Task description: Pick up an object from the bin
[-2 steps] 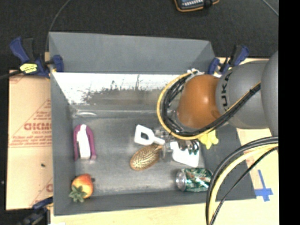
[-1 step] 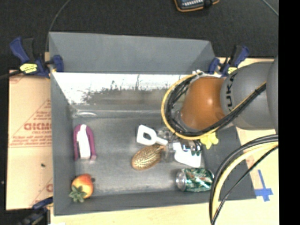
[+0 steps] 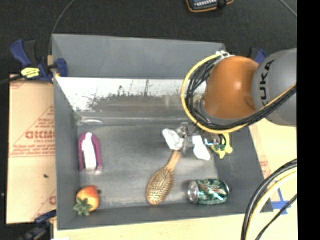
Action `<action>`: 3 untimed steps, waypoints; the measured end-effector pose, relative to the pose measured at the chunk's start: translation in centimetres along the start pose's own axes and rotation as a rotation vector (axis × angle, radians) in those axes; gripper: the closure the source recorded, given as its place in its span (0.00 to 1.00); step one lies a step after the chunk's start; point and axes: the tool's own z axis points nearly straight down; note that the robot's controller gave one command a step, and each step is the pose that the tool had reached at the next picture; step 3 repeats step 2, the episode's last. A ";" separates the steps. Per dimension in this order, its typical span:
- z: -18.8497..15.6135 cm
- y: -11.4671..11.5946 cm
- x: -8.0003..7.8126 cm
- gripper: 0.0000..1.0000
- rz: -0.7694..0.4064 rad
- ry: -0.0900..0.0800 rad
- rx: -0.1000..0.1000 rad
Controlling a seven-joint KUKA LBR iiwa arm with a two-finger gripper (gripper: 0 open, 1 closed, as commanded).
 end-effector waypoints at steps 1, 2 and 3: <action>4.8 0.4 0.6 1.00 0.022 -0.008 -0.001; -1.3 0.2 -0.5 1.00 0.007 -0.003 0.000; -1.3 0.2 -0.5 1.00 0.007 -0.003 0.000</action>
Offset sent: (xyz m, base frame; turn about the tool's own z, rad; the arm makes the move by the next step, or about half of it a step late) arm 0.0189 0.0002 0.1404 -0.0210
